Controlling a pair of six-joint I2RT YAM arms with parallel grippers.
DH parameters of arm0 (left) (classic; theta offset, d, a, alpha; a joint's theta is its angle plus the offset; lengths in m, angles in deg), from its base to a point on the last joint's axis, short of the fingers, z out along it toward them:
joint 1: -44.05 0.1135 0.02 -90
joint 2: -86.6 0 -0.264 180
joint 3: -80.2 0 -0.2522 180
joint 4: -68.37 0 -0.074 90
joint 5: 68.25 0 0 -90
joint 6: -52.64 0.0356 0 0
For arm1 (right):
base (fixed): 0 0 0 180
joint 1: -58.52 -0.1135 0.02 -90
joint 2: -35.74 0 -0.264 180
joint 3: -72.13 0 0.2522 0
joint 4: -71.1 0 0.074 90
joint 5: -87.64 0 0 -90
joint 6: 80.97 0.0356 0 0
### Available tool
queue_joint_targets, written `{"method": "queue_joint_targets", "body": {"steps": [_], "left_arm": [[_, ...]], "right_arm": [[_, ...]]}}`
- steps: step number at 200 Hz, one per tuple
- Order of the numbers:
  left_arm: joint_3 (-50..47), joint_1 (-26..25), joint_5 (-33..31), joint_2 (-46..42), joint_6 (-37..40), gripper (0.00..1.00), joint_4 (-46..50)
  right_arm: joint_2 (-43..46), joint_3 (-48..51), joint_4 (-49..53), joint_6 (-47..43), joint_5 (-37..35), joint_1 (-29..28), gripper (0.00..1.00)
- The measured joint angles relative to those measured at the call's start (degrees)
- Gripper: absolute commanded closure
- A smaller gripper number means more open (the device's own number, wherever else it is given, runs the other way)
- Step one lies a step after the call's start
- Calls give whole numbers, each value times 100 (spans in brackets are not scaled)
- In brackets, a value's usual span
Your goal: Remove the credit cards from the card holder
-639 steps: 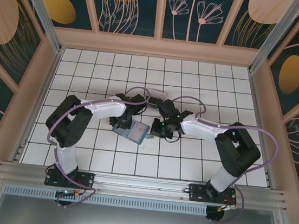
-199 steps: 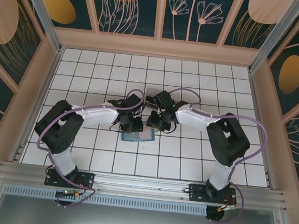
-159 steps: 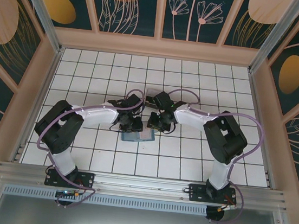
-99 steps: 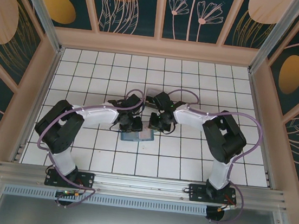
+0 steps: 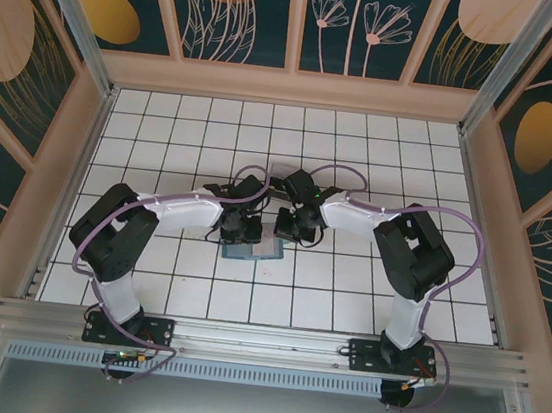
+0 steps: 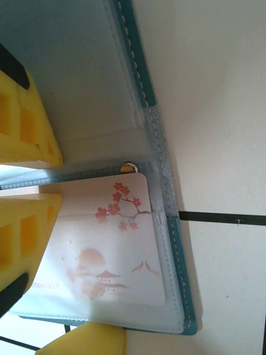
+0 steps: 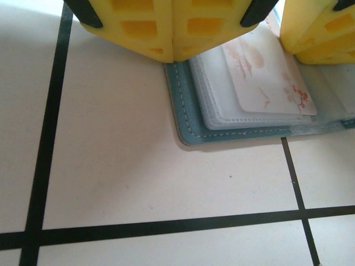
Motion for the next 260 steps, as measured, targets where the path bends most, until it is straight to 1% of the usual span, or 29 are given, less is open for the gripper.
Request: {"method": "queue_joint_targets", "body": {"steps": [49,101,126,157,225,260], "left_arm": [[13,-15,-151,-46,-2,81,46],[-166,-13,-63,-387,-160,77,-308],[-291,7,28,-470,-219,75,-553],[-520,72,81,-474,-284,74,-625],[-723,136,164,-540,-328,72,-863],[-750,138,192,-575,-330,71,-872]], "right_arm": [[0,2,-13,0,2,0,95],[0,2,-13,0,0,-4,95],[0,2,-13,2,0,-7,95],[0,2,-11,2,0,-7,95],[0,-107,94,2,-26,-85,84],[0,-295,114,0,-22,-195,72]]}}
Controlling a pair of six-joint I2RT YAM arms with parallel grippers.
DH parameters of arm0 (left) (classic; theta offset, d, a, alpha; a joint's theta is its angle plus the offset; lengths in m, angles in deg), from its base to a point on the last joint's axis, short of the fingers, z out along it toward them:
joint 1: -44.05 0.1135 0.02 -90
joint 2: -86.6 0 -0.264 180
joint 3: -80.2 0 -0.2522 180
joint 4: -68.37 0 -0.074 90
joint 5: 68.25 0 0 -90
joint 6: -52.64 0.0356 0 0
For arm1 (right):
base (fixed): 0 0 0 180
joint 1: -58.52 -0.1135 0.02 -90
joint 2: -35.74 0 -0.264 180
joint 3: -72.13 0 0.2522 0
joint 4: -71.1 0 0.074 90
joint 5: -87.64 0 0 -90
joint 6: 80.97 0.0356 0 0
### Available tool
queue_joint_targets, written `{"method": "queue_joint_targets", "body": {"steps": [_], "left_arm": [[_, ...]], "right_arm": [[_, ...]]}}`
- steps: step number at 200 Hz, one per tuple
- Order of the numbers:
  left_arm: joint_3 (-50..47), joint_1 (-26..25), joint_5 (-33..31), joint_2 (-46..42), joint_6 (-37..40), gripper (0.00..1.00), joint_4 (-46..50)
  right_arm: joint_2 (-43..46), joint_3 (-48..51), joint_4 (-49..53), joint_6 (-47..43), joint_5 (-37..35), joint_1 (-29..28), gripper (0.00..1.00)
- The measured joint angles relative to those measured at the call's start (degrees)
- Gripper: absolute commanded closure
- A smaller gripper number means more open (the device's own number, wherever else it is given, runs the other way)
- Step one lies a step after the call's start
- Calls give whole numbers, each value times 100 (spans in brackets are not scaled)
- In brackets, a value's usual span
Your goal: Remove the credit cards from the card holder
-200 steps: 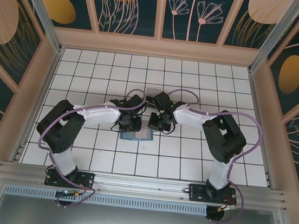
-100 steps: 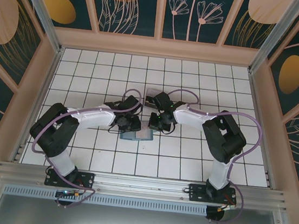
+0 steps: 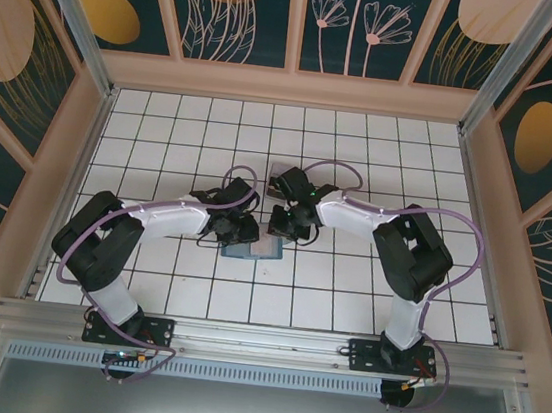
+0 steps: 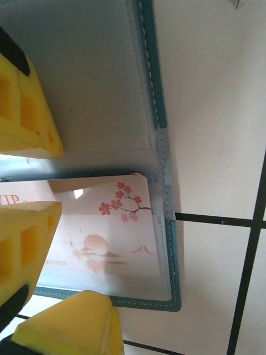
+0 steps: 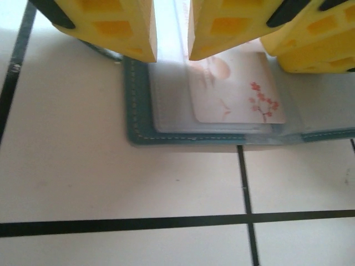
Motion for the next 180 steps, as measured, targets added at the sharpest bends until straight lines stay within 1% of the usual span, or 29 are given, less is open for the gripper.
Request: {"method": "queue_joint_targets", "body": {"steps": [14,30,63,89,119,136,180], "left_arm": [[-20,2,2,-11,0,71,-22],[-42,2,2,-28,-2,71,-39],[-120,9,2,-59,-63,70,-127],[-221,24,46,-98,-120,70,-275],[-365,66,160,-131,-205,70,-487],[-476,83,214,-160,-267,70,-647],[-737,155,389,-282,-411,70,-1043]], "right_arm": [[0,-57,15,-13,0,-33,68],[-61,-173,87,-61,-20,-63,66],[-315,-321,116,-103,-133,-125,66],[-361,-367,162,-109,-205,-133,70],[-385,-367,203,-155,-299,-138,80],[-393,-367,201,-149,-328,-138,83],[-398,-365,201,-149,-350,-138,86]]}}
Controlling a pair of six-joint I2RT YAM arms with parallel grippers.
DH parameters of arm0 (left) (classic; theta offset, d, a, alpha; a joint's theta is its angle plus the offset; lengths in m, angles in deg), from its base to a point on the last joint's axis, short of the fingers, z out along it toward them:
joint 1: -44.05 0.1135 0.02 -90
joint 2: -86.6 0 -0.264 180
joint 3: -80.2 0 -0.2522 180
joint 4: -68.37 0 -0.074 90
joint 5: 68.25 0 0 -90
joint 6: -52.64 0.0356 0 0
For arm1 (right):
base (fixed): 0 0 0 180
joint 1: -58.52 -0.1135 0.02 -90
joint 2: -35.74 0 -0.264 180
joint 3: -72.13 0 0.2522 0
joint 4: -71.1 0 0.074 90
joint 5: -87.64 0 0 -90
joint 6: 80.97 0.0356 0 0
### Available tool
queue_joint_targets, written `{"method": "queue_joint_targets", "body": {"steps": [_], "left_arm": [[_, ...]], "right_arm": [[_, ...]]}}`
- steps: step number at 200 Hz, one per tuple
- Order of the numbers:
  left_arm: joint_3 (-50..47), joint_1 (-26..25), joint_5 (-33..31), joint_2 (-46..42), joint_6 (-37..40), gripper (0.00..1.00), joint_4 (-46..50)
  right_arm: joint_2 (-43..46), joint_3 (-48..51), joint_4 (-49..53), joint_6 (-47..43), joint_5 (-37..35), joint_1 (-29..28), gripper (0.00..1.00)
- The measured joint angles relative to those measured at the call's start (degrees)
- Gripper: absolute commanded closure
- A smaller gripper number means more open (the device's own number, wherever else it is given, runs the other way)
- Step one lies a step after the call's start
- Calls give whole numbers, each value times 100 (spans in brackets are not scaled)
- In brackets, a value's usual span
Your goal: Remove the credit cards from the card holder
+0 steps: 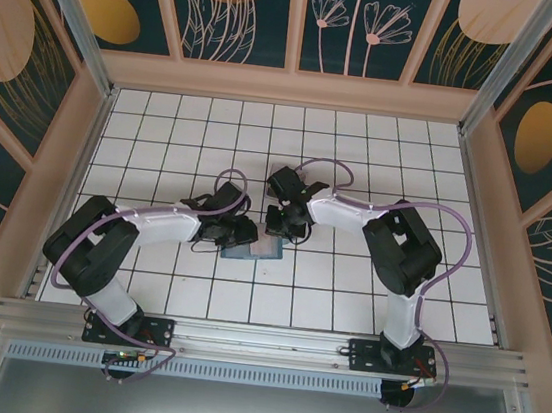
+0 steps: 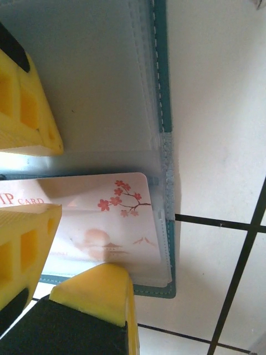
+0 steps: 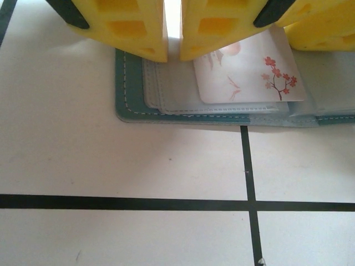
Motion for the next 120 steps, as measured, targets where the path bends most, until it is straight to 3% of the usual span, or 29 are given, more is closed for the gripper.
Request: {"method": "queue_joint_targets", "body": {"steps": [120], "left_arm": [[-927,238,822,-146,-511,79,-1716]], "right_arm": [[0,9,-2,0,-2,0,89]]}}
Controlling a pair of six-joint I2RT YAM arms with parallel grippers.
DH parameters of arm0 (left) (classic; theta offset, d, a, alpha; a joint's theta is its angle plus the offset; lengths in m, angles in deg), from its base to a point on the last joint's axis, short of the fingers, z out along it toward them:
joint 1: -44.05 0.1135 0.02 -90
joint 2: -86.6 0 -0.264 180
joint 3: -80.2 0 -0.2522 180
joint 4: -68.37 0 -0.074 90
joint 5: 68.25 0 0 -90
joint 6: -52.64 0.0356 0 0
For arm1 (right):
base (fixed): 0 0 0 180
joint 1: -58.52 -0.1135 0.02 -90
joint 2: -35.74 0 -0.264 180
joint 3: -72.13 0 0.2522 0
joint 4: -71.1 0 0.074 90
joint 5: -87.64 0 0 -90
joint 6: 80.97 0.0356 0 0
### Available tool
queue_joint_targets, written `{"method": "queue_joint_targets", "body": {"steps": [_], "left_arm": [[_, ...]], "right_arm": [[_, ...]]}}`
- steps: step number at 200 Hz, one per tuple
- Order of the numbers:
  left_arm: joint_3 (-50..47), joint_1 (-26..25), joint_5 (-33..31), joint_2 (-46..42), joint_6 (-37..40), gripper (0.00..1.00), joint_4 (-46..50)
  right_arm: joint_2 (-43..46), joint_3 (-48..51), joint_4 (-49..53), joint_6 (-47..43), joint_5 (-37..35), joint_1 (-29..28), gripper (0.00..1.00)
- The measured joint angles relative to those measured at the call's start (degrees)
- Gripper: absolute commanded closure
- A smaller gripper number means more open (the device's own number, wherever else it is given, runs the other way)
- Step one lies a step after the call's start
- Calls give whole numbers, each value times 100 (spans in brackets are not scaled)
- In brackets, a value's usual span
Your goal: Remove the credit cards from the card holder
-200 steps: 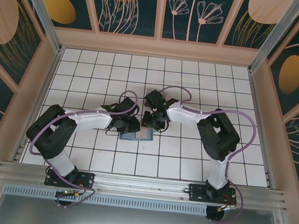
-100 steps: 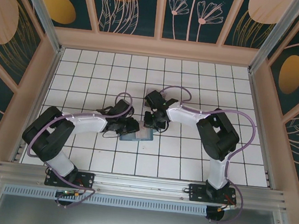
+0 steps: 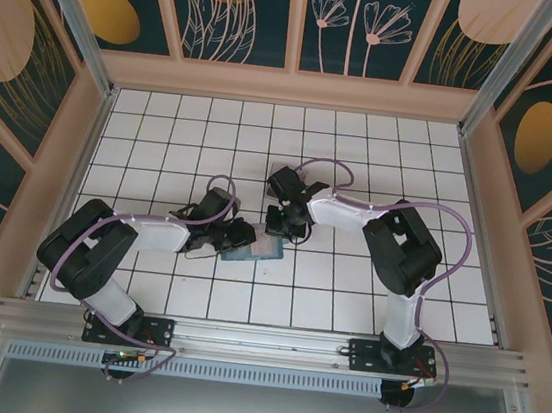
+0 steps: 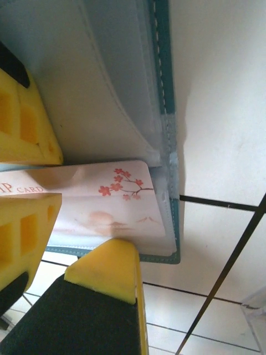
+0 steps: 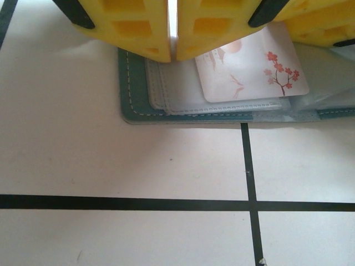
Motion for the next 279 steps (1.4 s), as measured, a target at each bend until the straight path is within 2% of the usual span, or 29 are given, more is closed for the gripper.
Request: {"method": "queue_joint_targets", "body": {"steps": [34,54,72,170,215,279], "left_arm": [[-57,0,81,0,-42,81,-186],[-125,0,144,0,-74,76,-332],[-164,0,175,0,-116,75,-455],[-227,11,184,-26,-164,91,-531],[-227,11,138,-269,-107,96,-413],[-232,11,-22,-723,245,100,192]], "right_arm": [[0,0,0,0,0,0,89],[0,0,0,0,2,0,89],[0,0,-2,0,2,0,90],[0,17,-20,2,2,0,88],[4,55,-81,26,2,0,80],[4,55,-92,68,9,0,79]]}}
